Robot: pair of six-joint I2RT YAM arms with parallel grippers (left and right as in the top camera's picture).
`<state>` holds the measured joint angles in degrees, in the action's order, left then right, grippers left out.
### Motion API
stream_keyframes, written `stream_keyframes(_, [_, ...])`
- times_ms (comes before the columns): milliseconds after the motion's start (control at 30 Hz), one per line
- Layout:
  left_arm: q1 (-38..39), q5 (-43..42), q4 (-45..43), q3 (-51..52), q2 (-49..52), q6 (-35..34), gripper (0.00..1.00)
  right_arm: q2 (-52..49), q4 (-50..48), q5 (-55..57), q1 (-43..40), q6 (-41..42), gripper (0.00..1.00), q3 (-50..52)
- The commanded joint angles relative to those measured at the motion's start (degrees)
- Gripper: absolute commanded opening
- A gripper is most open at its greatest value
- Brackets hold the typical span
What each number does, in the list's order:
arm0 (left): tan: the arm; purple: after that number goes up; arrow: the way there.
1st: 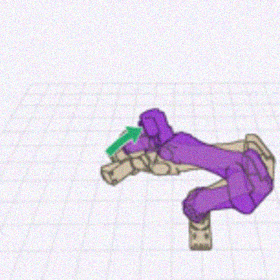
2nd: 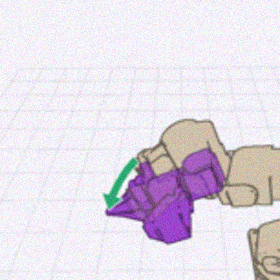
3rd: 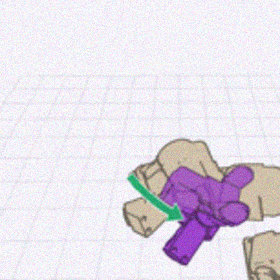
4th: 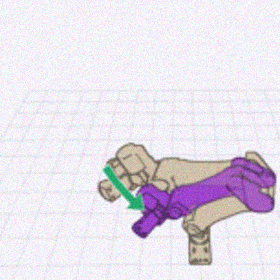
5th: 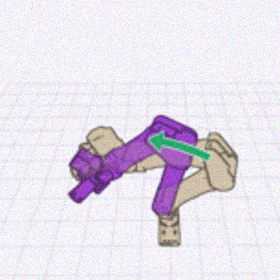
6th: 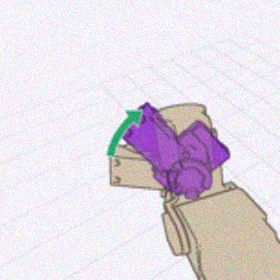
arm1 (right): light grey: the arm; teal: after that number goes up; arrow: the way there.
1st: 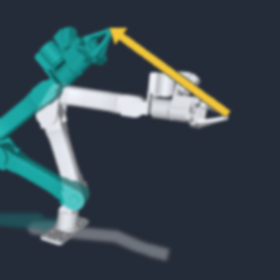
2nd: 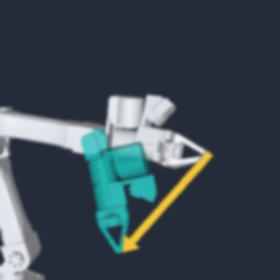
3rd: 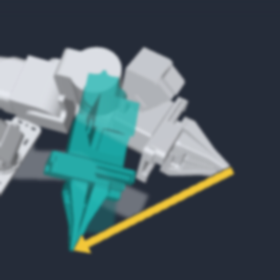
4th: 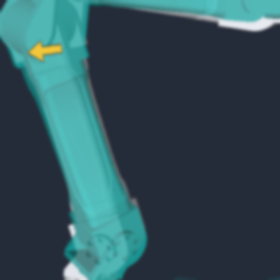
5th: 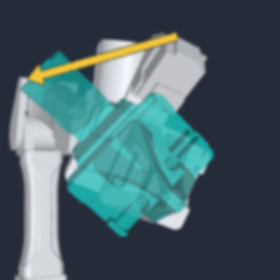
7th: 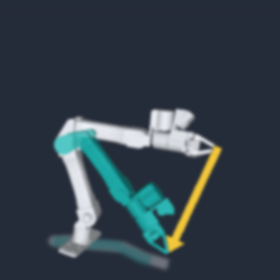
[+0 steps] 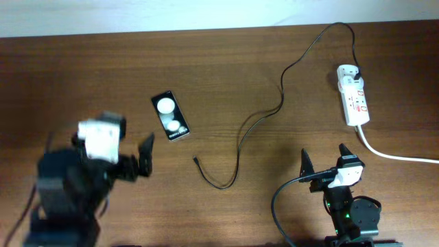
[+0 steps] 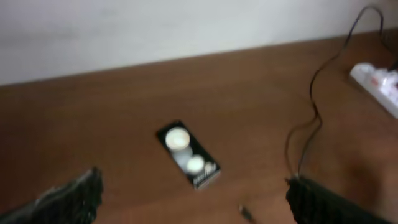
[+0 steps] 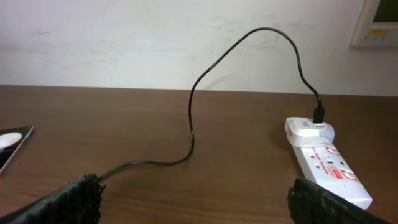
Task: Plug charger to phone and switch on socket
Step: 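Move the left gripper forward over the black phone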
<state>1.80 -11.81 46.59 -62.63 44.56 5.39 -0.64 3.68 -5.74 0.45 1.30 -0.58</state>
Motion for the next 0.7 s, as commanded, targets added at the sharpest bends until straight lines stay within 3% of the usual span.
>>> stream_keyframes(0, [-0.20, -0.83, 7.32, -16.65, 16.02, 0.76, 0.99, 0.46, 0.26, -0.94, 0.31, 0.00, 0.99, 0.26])
stream_keyframes(167, [-0.22, -0.81, 17.16, -36.94, 38.47, 0.76, 0.99, 0.46, 0.26, -0.96, 0.31, 0.00, 0.99, 0.26])
stream_keyframes(433, [-0.22, -0.83, 10.95, -38.88, 55.49, 0.72, 0.96, 0.46, 0.26, -0.96, 0.31, 0.00, 0.99, 0.26])
stream_keyframes(467, [-0.22, -0.83, 11.08, -38.88, 56.68, 0.72, 0.84, 0.46, 0.26, -0.96, 0.31, 0.00, 0.99, 0.26])
stream_keyframes(533, [-0.20, -0.83, 11.10, -38.88, 58.64, 0.72, 0.20, 0.46, 0.26, -0.96, 0.31, 0.00, 0.99, 0.26])
stream_keyframes(567, [-0.22, -0.83, 11.08, -38.88, 59.65, 0.72, 0.00, 0.46, 0.26, -0.96, 0.31, 0.00, 0.99, 0.26])
stream_keyframes(667, [-0.22, -0.81, 10.86, -38.88, 62.12, 0.72, 0.00, 0.46, 0.26, -0.96, 0.31, 0.00, 0.99, 0.26])
